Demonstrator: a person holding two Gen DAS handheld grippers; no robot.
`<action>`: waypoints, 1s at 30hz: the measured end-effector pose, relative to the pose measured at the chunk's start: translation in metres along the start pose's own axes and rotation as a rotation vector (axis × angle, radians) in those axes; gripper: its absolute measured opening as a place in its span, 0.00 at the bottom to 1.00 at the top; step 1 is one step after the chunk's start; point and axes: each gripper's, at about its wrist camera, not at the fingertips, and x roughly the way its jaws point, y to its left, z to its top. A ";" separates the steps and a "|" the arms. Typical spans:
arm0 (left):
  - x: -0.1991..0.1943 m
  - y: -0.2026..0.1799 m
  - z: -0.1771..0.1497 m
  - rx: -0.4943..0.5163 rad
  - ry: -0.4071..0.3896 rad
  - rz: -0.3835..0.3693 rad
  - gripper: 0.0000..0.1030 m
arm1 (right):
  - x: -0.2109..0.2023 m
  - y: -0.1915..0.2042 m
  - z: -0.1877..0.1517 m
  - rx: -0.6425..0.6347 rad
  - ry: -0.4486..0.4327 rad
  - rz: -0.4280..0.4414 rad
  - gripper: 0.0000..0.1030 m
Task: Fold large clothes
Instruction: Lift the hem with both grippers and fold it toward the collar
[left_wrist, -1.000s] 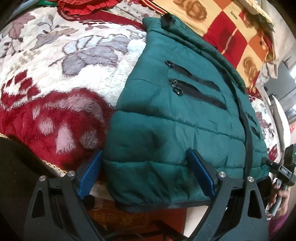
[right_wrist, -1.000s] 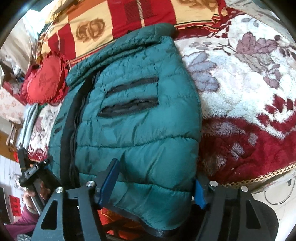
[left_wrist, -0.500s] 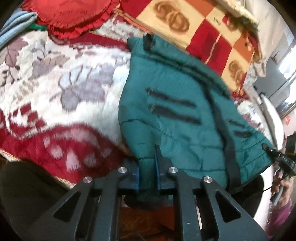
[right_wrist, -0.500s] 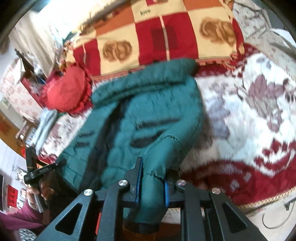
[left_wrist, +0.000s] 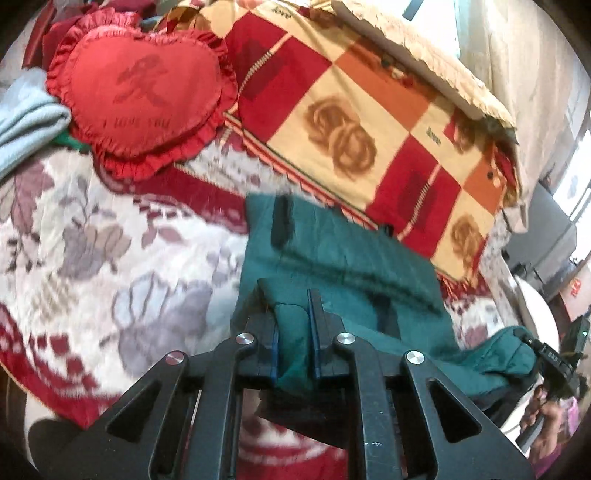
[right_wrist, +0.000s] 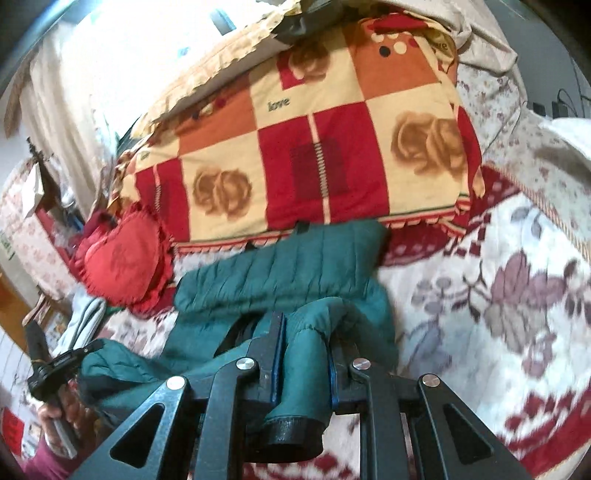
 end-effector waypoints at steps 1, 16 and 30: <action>0.005 -0.003 0.006 0.002 -0.015 0.014 0.11 | 0.006 0.000 0.007 -0.006 -0.006 -0.018 0.16; 0.095 -0.028 0.068 0.080 -0.064 0.212 0.12 | 0.108 -0.011 0.079 -0.040 0.020 -0.215 0.16; 0.180 -0.013 0.106 0.039 0.005 0.267 0.11 | 0.196 -0.024 0.115 -0.021 0.061 -0.296 0.16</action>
